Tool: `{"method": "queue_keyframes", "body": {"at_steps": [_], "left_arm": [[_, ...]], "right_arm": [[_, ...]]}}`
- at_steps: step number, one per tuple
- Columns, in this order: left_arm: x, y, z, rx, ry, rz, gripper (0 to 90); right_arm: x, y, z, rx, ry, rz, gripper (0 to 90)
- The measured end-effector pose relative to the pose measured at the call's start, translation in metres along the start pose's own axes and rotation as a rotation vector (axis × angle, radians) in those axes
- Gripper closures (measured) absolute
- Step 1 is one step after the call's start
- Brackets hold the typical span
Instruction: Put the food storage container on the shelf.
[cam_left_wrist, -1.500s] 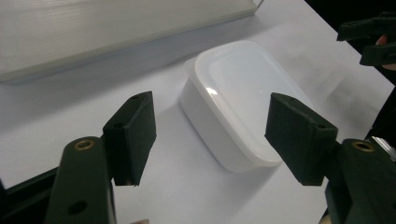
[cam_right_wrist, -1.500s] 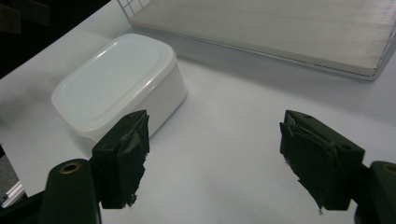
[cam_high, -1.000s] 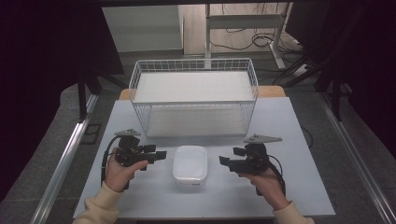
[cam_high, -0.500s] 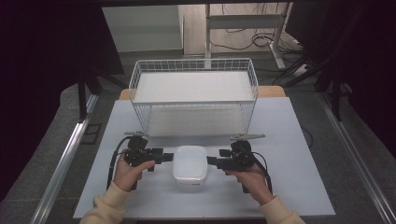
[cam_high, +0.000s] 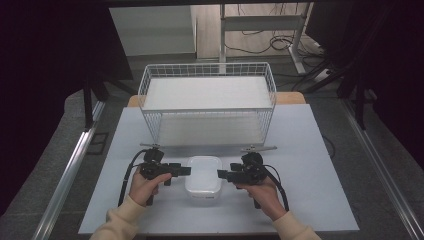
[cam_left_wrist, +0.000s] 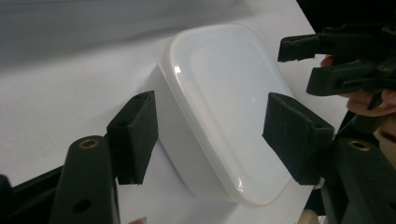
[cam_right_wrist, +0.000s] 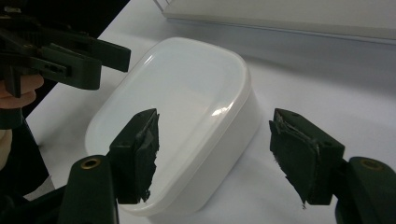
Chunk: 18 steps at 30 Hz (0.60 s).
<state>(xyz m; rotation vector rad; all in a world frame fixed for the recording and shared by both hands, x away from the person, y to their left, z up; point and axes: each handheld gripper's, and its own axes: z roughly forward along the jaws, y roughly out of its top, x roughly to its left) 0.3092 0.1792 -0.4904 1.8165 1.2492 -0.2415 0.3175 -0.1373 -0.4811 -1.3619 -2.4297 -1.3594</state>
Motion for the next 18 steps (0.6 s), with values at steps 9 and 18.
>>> {"method": "queue_keyframes", "body": {"at_steps": [9, 18], "left_arm": [[0.009, -0.004, 0.011, 0.018, -0.044, -0.065, 40.9], [0.007, -0.006, 0.016, 0.042, -0.054, -0.058, 51.4]], "right_arm": [[-0.001, -0.005, 0.009, 0.000, 0.009, 0.045, 35.6], [-0.001, -0.008, 0.012, 0.014, 0.030, 0.071, 46.8]]}}
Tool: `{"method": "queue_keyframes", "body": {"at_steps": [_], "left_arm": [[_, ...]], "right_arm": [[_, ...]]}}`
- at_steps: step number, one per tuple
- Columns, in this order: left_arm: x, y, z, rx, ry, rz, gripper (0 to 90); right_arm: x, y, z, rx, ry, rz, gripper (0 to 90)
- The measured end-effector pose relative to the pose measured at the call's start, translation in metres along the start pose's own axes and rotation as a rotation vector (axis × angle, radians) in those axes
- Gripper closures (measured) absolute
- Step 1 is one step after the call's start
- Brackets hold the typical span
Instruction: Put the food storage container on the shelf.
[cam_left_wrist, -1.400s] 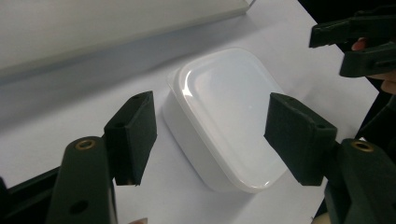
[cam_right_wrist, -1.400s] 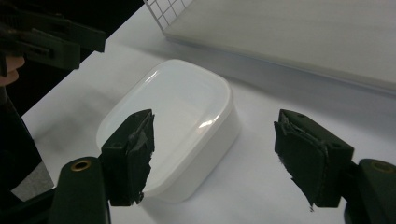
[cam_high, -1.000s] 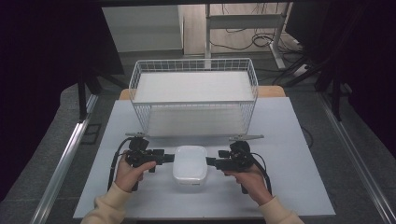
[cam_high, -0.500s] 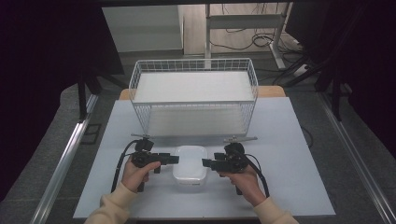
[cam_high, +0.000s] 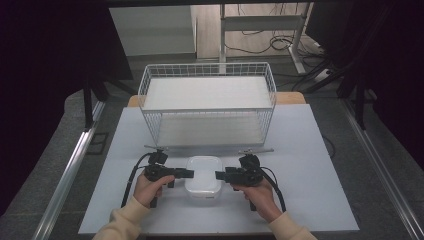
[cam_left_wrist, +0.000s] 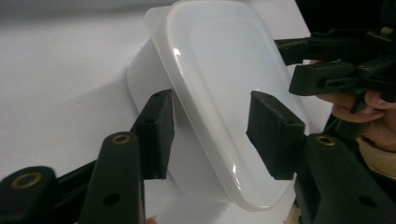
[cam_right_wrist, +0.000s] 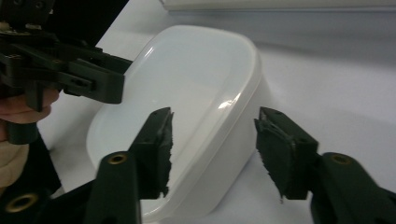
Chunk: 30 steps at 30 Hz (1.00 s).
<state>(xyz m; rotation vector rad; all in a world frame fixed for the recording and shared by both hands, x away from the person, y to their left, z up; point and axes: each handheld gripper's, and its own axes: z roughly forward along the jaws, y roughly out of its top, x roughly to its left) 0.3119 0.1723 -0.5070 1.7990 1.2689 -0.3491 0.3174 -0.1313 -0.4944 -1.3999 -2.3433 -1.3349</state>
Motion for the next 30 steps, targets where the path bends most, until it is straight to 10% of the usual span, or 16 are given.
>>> {"method": "queue_keyframes", "body": {"at_steps": [11, 30], "left_arm": [[-0.007, -0.003, -0.007, -0.028, 0.003, 0.009, 64.5], [-0.027, -0.012, -0.025, -0.101, 0.008, 0.092, 79.1]], "right_arm": [[-0.007, -0.005, -0.006, -0.014, 0.081, 0.134, 65.9], [0.001, -0.006, -0.028, -0.086, 0.106, 0.080, 79.2]]}}
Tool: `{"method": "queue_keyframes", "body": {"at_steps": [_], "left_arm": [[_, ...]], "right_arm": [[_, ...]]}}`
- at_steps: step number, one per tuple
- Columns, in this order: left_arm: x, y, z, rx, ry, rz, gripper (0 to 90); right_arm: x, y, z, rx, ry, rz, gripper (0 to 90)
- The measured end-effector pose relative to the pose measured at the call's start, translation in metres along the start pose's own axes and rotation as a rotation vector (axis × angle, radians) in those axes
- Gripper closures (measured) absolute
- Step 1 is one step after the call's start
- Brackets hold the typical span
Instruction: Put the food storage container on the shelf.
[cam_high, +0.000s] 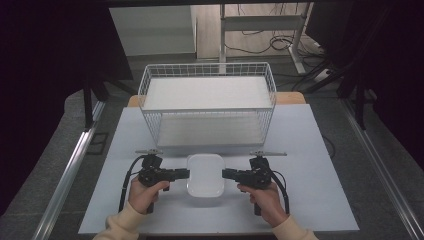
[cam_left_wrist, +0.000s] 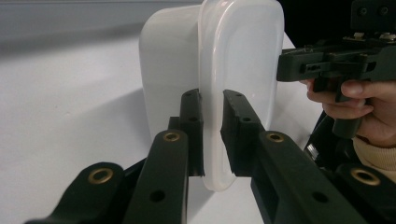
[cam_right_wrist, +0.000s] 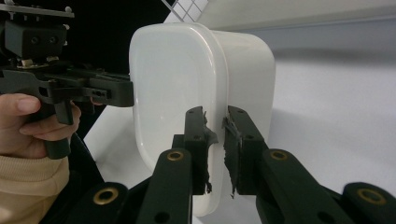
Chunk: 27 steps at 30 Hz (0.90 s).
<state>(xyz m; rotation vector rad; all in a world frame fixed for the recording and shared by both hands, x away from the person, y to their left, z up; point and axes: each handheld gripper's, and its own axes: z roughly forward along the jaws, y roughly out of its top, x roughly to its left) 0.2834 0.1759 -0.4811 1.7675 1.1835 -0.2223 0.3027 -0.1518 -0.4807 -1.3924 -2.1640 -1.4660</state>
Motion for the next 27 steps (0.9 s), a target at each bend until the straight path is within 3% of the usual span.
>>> {"method": "queue_keyframes", "body": {"at_steps": [11, 27], "left_arm": [[-0.017, 0.004, -0.012, -0.047, 0.016, 0.072, 79.6], [-0.032, 0.022, -0.024, -0.103, 0.027, 0.134, 79.7]], "right_arm": [[0.012, 0.006, -0.010, -0.041, -0.007, -0.086, 79.0], [0.026, 0.026, -0.023, -0.092, -0.012, -0.160, 78.9]]}}
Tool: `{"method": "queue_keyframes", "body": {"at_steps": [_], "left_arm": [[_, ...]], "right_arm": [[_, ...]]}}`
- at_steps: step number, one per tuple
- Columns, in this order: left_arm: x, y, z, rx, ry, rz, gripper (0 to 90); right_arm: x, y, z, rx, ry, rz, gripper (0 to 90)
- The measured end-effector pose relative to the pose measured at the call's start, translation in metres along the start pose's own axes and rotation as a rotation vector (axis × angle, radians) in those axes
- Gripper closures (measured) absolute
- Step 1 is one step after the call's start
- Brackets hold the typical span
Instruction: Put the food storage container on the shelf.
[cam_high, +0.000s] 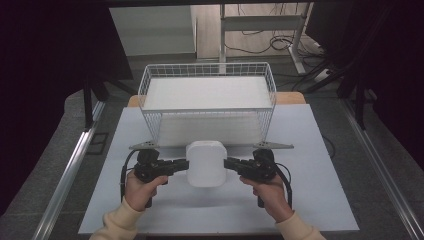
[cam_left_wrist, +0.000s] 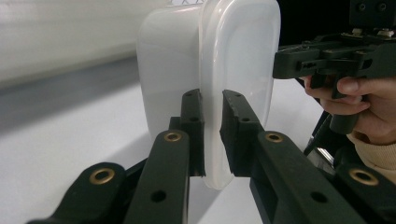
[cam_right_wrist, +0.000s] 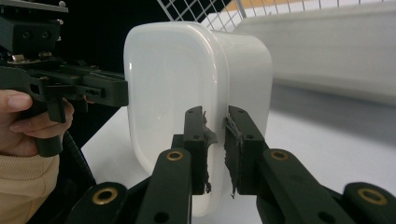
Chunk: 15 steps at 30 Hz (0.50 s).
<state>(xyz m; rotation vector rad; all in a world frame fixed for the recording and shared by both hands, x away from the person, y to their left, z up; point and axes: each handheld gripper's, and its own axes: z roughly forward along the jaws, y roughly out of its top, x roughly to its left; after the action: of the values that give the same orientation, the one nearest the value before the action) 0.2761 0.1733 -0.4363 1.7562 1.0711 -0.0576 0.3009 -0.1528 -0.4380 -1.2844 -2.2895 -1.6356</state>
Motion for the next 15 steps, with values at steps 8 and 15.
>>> {"method": "queue_keyframes", "body": {"at_steps": [8, 15], "left_arm": [[-0.004, 0.015, -0.008, -0.028, 0.010, 0.031, 79.7], [-0.009, 0.029, -0.015, -0.056, 0.015, 0.056, 79.8]], "right_arm": [[0.005, 0.017, -0.002, -0.023, 0.004, -0.035, 78.9], [0.010, 0.033, -0.006, -0.040, 0.001, -0.071, 78.9]]}}
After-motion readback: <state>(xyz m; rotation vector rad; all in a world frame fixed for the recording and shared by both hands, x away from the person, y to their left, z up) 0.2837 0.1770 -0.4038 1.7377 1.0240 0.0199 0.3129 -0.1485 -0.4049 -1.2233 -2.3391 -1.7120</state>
